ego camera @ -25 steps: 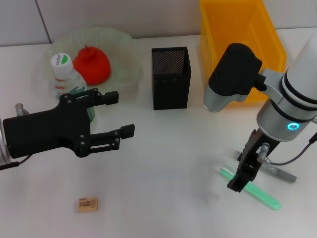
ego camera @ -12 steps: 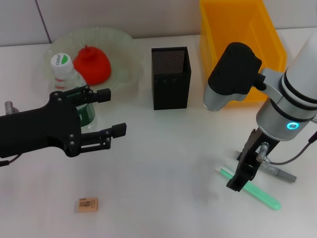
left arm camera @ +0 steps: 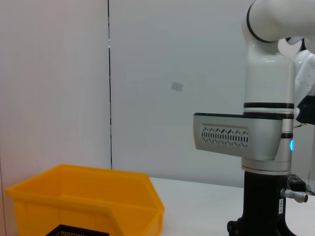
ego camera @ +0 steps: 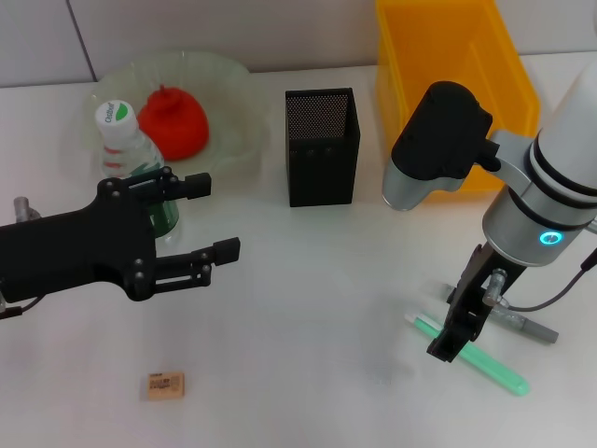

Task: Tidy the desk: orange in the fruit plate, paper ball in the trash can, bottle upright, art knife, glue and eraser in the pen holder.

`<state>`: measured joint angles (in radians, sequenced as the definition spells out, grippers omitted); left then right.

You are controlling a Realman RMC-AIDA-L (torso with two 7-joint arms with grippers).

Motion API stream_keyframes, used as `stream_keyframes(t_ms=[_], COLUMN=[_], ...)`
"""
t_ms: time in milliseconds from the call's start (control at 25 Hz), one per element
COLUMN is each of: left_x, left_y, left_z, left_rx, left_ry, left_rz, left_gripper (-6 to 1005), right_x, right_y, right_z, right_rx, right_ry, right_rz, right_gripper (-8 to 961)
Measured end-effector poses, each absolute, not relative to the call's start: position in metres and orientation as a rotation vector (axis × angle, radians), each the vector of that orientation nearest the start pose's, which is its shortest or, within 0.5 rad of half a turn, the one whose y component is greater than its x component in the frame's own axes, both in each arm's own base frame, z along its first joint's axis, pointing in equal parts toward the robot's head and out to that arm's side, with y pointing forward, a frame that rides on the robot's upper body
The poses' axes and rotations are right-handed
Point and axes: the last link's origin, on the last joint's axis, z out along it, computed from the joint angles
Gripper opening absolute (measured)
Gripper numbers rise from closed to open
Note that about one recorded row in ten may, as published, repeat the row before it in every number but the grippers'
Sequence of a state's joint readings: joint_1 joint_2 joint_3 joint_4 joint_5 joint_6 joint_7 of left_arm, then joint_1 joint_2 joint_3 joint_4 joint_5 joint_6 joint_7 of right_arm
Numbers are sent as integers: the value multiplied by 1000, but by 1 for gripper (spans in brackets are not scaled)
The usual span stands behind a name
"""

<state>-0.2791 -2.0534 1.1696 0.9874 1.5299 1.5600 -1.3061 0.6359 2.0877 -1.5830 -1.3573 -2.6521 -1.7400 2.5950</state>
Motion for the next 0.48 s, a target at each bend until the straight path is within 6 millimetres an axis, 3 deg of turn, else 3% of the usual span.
stream_keyframes(t_ms=[480], left_x=[-223], left_y=[294], left_z=[14], left_rx=[-2747], left_ry=[-184], left_rz=[-872], left_gripper=[786], right_x=[174], right_y=[325], right_z=[-30], right_rx=[-2694], right_ry=[818], right_rz=[-894], right_gripper=[617])
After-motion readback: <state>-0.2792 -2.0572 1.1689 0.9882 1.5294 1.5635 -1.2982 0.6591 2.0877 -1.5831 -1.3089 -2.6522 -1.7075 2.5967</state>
